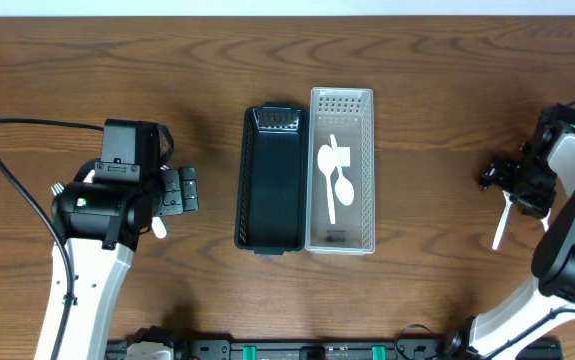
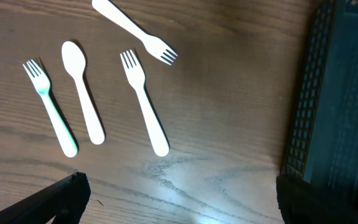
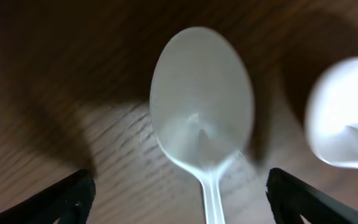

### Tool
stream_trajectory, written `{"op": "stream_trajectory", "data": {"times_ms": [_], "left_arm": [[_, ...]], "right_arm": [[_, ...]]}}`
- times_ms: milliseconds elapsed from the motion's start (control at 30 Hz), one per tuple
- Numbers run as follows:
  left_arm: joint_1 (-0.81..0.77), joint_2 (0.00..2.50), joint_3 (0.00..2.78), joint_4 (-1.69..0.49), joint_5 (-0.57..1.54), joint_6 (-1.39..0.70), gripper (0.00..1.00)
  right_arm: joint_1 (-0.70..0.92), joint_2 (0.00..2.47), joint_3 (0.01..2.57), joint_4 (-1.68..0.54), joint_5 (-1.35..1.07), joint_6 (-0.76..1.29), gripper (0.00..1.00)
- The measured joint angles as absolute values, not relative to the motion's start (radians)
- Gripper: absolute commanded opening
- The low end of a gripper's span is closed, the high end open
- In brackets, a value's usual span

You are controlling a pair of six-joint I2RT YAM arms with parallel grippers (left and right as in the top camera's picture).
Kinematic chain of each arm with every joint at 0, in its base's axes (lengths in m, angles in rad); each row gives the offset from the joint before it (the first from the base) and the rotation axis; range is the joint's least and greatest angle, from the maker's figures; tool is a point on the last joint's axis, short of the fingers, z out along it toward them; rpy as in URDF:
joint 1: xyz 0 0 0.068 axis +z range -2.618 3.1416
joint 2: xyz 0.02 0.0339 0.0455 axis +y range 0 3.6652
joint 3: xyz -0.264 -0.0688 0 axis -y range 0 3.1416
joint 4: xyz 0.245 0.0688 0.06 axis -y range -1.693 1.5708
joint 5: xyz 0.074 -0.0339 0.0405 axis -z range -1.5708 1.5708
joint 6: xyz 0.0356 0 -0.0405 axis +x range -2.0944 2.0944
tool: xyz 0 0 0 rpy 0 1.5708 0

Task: Pack container
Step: 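Grasp a third white spoon with the right gripper, then lower the third spoon into the clear basket and open the gripper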

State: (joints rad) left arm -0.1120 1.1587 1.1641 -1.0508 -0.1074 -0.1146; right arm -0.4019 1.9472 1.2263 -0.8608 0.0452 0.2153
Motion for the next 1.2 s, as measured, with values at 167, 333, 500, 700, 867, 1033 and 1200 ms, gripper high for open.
{"op": "stream_trajectory", "data": {"times_ms": [167, 333, 500, 700, 867, 1033, 1200], "left_arm": [[-0.112, 1.159, 1.164, -1.05, -0.107, -0.115, 0.98], [-0.112, 1.159, 1.164, -1.05, -0.107, -0.115, 0.98], [-0.112, 1.159, 1.164, -1.051, -0.108, -0.115, 0.98], [-0.112, 1.159, 1.164, -1.05, -0.107, -0.115, 0.98], [-0.112, 1.159, 1.164, -1.051, -0.107, -0.115, 0.98], [-0.112, 1.159, 1.164, -1.051, -0.107, -0.115, 0.98], [-0.112, 1.159, 1.164, -1.05, -0.108, -0.115, 0.98]], "right_arm": [[-0.403, 1.959, 1.23, -0.847, 0.009, 0.202, 0.56], [-0.403, 1.964, 1.236, -0.849, 0.005, 0.198, 0.24], [-0.404, 1.964, 1.237, -0.851, 0.001, 0.204, 0.01], [-0.393, 1.964, 1.252, -0.888, -0.088, 0.208, 0.01], [-0.319, 1.914, 1.332, -0.96, -0.181, 0.209, 0.01], [-0.137, 1.722, 1.472, -0.965, -0.228, 0.228, 0.03], [0.097, 1.578, 1.558, -0.925, -0.256, 0.28, 0.02]]}}
